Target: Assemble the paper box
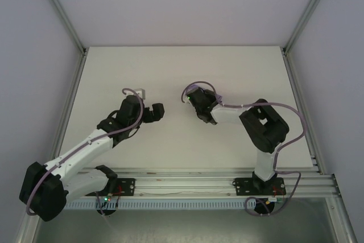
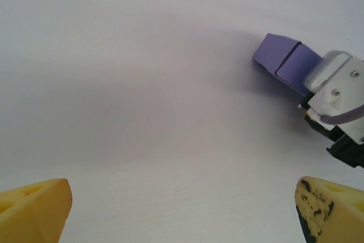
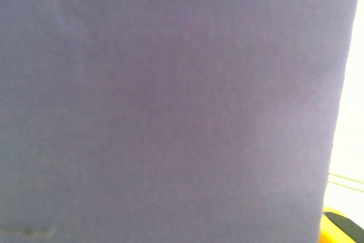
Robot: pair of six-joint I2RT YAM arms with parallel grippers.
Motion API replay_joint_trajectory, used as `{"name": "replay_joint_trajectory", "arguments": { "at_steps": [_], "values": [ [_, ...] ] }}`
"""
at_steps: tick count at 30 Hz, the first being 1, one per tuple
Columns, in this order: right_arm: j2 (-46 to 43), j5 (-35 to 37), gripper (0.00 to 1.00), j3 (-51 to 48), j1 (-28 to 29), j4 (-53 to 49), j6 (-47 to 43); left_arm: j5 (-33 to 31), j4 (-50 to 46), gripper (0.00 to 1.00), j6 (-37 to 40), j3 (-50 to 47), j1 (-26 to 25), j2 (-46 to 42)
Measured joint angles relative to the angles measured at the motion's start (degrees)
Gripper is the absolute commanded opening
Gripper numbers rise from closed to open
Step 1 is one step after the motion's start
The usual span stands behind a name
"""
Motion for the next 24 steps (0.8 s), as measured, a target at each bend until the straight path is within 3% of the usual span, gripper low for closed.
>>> {"name": "replay_joint_trajectory", "arguments": {
  "at_steps": [3,7,10,18,24],
  "values": [
    [0.00,0.35,0.80,-0.46,1.07,0.59,-0.96,-1.29,-1.01,1.00,0.00,-0.96,0.00,-1.40],
    [-0.52,-0.28,0.95,-1.40,2.29,-0.87,-0.61,-1.81,-1.20,1.00,0.02,-1.09,0.00,-1.75],
    [-2.82,-3.56,1.00,-1.81,2.67,-4.74,0.79,-2.21,-1.22,1.00,0.04,-1.09,0.00,-1.62],
    [-8.07,-15.93,1.00,-2.12,2.99,-18.47,4.09,-2.21,-1.33,1.00,0.74,-1.07,0.02,-0.31],
    [-14.84,-23.23,1.00,-3.87,2.91,-22.14,6.08,-2.01,-2.03,1.00,1.81,-0.13,0.04,0.44]
  ]
}}
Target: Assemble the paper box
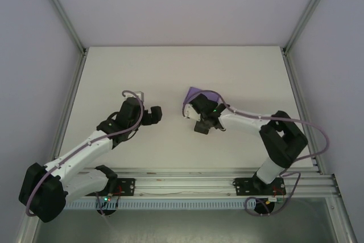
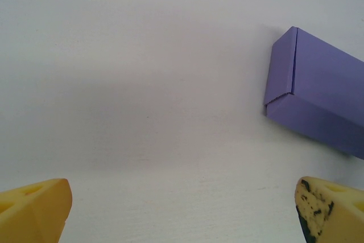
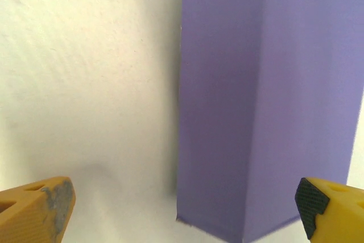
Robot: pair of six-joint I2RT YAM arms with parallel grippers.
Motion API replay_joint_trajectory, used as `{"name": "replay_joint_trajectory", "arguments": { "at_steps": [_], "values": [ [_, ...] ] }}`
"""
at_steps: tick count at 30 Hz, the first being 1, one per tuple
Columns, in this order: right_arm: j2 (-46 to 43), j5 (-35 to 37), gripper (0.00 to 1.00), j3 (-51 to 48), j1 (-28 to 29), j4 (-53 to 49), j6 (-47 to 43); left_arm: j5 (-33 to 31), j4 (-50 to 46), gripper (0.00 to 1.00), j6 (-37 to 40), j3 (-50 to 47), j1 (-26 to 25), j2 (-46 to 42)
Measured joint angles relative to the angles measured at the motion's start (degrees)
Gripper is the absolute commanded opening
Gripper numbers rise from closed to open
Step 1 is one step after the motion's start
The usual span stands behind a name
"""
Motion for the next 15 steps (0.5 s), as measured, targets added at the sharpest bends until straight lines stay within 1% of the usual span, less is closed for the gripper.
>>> {"name": "replay_joint_trajectory", "arguments": {
  "at_steps": [4,5,8,11,13,15],
  "values": [
    [-6.88,-4.20,1.00,-0.70,-1.97,0.55,3.98,0.00,-0.04,1.00,0.44,1.01,0.59,0.17],
    [-8.98,-5.20,1.00,-1.18,-3.08,1.31,5.31,0.04,0.17,1.00,0.52,1.03,0.92,0.17],
    [-15.13,-8.57,1.00,-3.04,-7.80,3.72,10.08,2.80,1.62,1.00,1.38,1.01,2.03,0.42],
    [-16.92,-13.16,1.00,-2.56,-13.88,4.98,16.28,9.90,7.15,1.00,1.33,1.01,2.21,2.99],
    [-15.02,-16.52,1.00,-0.50,-18.14,4.72,21.18,16.00,12.72,1.00,0.42,1.05,2.01,7.39],
    [-11.34,-19.26,0.99,2.67,-21.55,4.31,25.24,20.46,17.14,1.00,-0.79,1.73,1.16,12.96]
  ]
}}
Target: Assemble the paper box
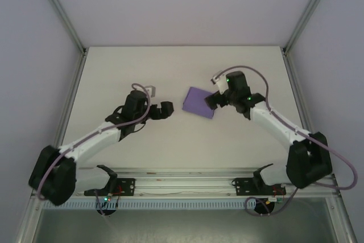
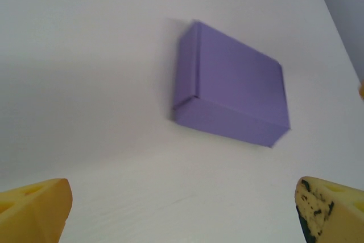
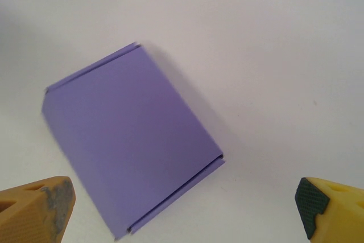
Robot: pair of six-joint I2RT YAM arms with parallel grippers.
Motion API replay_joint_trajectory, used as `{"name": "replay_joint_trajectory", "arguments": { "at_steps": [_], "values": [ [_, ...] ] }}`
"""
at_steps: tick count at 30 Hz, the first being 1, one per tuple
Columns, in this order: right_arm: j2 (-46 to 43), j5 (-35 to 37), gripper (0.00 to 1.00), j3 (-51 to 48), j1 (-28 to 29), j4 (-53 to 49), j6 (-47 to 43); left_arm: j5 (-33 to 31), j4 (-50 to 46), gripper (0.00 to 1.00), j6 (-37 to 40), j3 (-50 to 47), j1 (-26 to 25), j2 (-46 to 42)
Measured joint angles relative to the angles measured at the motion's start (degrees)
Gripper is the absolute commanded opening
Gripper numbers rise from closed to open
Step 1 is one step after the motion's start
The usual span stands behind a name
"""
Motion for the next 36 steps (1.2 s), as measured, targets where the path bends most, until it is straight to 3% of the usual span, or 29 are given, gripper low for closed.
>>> {"name": "replay_joint_trajectory", "arguments": {
  "at_steps": [4,12,23,26,30,36],
  "values": [
    [10.32,-5.42,0.93,7.19,-4.11,-1.57,5.79,5.95,6.10,1.00,-3.41,4.20,-3.30,12.44],
    [25.44,-13.99,0.87,17.03,-5.01,-5.95,9.14,12.57,15.56,0.98,-10.86,15.15,-5.84,31.12],
    [32.44,-22.53,0.64,22.60,-5.57,-12.44,11.39,10.67,14.93,0.91,-14.47,20.09,-5.68,37.86],
    [32.87,-23.96,0.63,22.53,-5.86,-13.40,12.22,10.03,14.38,0.88,-15.91,21.40,-5.44,38.84],
    [34.60,-24.94,0.58,22.77,-5.77,-13.42,12.79,8.61,12.76,0.77,-18.36,23.08,-5.42,40.04],
    [36.68,-25.59,0.49,25.55,-5.81,-14.58,12.68,1.42,10.05,0.48,-22.82,24.37,-6.12,41.07]
  ]
}}
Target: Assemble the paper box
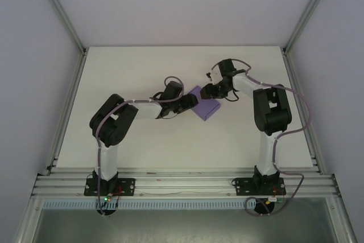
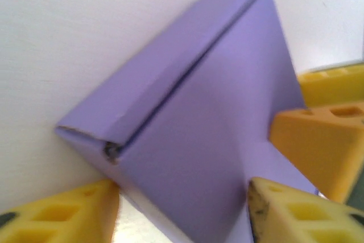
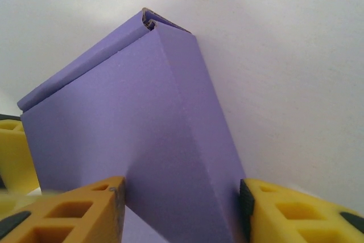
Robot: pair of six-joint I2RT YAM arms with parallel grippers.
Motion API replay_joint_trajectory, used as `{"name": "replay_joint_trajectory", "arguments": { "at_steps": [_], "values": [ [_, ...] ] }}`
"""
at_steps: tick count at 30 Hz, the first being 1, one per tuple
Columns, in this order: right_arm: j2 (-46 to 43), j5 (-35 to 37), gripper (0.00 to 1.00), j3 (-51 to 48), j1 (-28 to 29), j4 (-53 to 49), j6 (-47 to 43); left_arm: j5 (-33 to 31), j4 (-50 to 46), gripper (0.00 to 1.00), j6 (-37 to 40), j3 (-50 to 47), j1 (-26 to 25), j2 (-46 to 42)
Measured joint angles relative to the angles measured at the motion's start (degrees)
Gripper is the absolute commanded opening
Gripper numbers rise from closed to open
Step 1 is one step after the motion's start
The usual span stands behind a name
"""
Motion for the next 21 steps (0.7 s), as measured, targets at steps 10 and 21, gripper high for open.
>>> {"name": "replay_joint_trajectory", "arguments": {
  "at_steps": [10,21],
  "values": [
    [2.75,1.07,0.44,4.20,-0.11,-0.33,-2.27,-5.03,1.20,0.13,-6.29,2.51,-0.46,2.05],
    [4.09,1.90,0.50,6.86,-0.11,-2.08,-3.50,-8.22,1.84,0.22,-10.36,3.06,-0.92,2.27]
  ]
}}
